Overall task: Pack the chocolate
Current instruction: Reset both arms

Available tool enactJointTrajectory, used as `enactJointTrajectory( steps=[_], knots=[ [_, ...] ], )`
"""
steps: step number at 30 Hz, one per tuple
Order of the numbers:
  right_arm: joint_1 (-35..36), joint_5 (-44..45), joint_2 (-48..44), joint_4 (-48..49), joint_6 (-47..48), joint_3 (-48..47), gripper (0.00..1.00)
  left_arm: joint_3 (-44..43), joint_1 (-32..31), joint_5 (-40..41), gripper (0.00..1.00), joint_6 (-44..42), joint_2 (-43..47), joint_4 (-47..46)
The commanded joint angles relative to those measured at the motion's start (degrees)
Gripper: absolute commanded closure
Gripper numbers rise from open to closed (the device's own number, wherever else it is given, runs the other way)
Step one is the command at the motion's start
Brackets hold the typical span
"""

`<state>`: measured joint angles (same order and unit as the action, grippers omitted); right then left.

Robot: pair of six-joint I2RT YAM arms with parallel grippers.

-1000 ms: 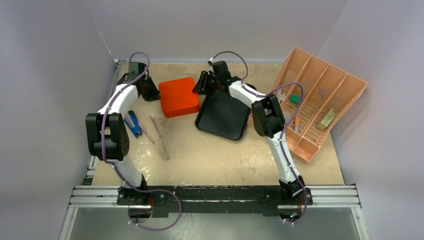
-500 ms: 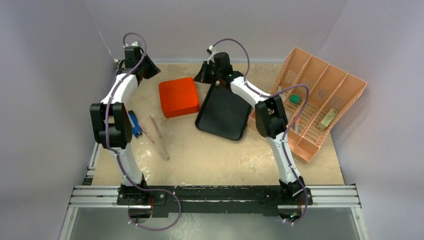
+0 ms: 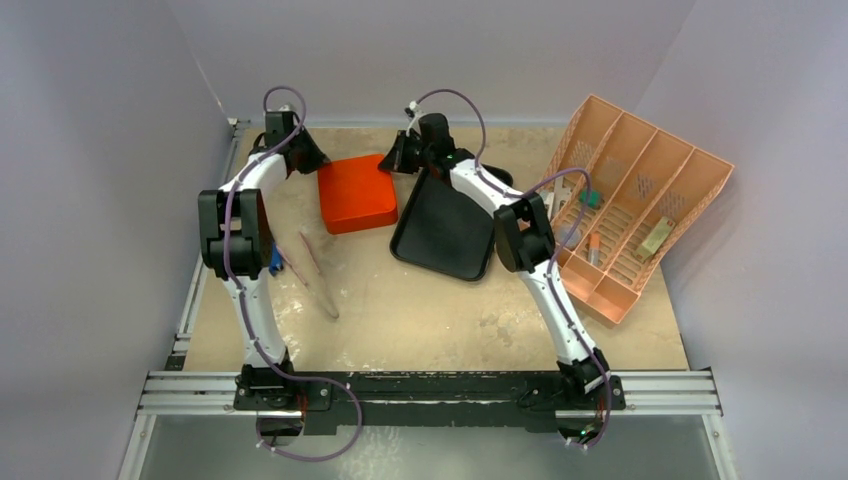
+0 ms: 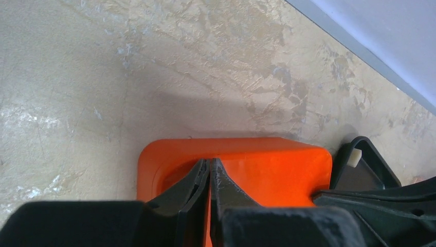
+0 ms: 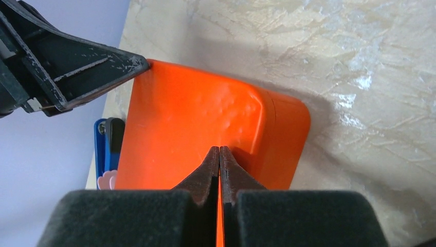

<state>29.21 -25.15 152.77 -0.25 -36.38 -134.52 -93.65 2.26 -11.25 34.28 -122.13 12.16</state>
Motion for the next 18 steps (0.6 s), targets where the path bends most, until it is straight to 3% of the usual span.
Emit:
enactJointTrajectory(
  steps=[1,5,8,9,13,18],
  knots=[
    [-0.57,2.09,-4.45,-5.85,2.54,3.16,1.0,-1.97,1.26,3.9,0.94,-2.89,0.62,7.91],
    [-0.61,2.78,-10.85,-5.4,3.33,6.07,1.0,-4.99,1.31,2.17,0.84,-3.1,5.26,10.68],
    [-0.61,3.6,-17.65,-4.03,4.29,12.21,0.89,-6.2,1.26,0.97,0.7,-4.76,9.34,14.8],
    [-0.59,4.9,-20.42,-3.38,5.58,15.01,0.85,-5.61,1.25,0.89,0.6,-5.09,10.95,15.52],
    [-0.55,10.01,-31.5,-2.22,11.71,29.11,0.59,0.26,1.11,-2.56,0.37,-5.45,17.23,15.15],
    [-0.53,15.58,-43.84,-7.5,15.31,38.64,0.28,7.07,-1.08,-6.23,0.28,-6.41,26.09,15.05]
  ],
)
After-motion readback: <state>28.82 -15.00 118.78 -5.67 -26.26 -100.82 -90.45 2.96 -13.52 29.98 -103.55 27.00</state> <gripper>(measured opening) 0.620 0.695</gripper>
